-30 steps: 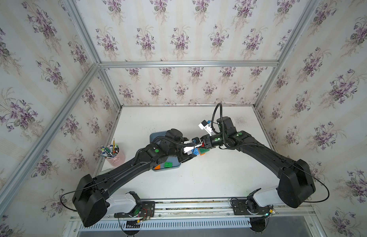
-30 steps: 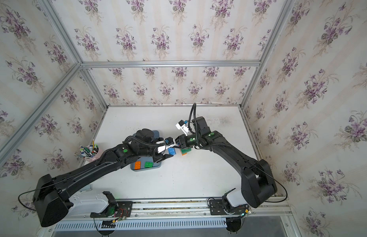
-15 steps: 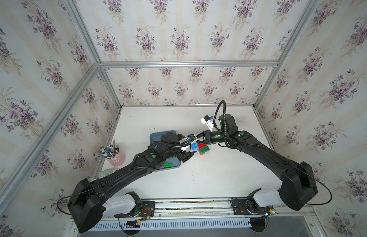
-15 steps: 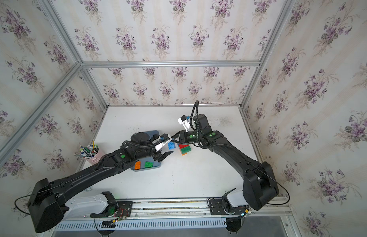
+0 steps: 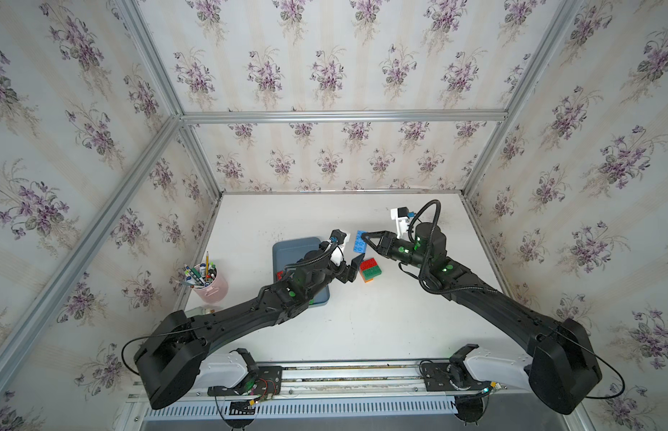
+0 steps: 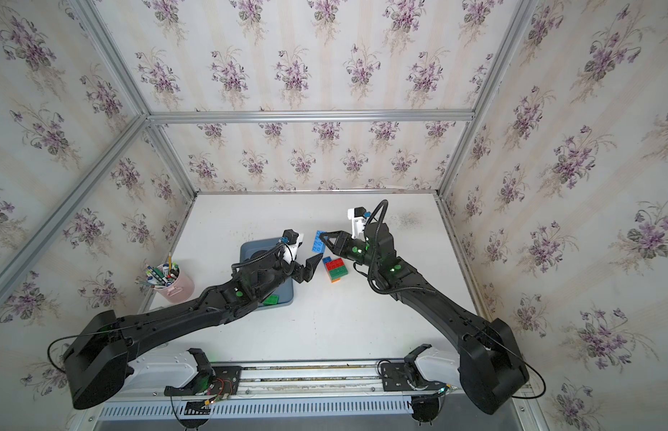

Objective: Assemble a rectangle with lego
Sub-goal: Adjust the lego brick.

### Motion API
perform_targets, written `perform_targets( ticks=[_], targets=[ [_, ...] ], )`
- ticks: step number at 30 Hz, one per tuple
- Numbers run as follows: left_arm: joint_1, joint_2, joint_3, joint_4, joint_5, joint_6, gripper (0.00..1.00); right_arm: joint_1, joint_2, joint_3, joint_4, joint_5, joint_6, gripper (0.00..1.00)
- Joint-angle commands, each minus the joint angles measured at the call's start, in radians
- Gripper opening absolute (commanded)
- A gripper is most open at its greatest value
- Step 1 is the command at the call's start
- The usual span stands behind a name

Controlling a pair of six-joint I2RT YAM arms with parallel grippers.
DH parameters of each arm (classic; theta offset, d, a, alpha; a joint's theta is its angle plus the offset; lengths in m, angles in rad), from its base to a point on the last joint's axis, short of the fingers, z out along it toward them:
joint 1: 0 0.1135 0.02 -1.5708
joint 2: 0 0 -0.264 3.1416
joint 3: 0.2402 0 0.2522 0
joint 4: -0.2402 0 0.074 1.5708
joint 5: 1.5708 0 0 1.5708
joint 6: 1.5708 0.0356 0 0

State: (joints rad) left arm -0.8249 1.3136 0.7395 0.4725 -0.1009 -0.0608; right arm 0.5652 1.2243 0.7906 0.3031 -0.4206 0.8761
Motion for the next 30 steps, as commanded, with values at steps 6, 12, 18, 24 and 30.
perform_targets(
  ticks=[6, 12, 18, 24, 30],
  targets=[
    [-0.012, 0.06, 0.038, 0.104, -0.036, 0.02, 0.7, 0.008, -0.022, -0.03, 0.097, 0.098, 0.072, 0.13],
    [-0.028, 0.073, 0.048, 0.07, -0.037, 0.101, 0.44, 0.008, -0.014, -0.032, 0.115, 0.078, 0.095, 0.13],
    [-0.032, 0.079, 0.044, 0.062, -0.041, 0.13, 0.33, 0.006, -0.006, -0.024, 0.112, 0.063, 0.105, 0.13],
    [-0.034, 0.065, 0.05, 0.037, -0.012, 0.174, 0.22, 0.007, 0.003, 0.0, 0.074, 0.039, 0.091, 0.18],
    [-0.036, -0.015, 0.061, -0.129, 0.044, 0.308, 0.21, 0.003, -0.013, 0.109, -0.208, 0.067, -0.088, 0.52]
  ],
)
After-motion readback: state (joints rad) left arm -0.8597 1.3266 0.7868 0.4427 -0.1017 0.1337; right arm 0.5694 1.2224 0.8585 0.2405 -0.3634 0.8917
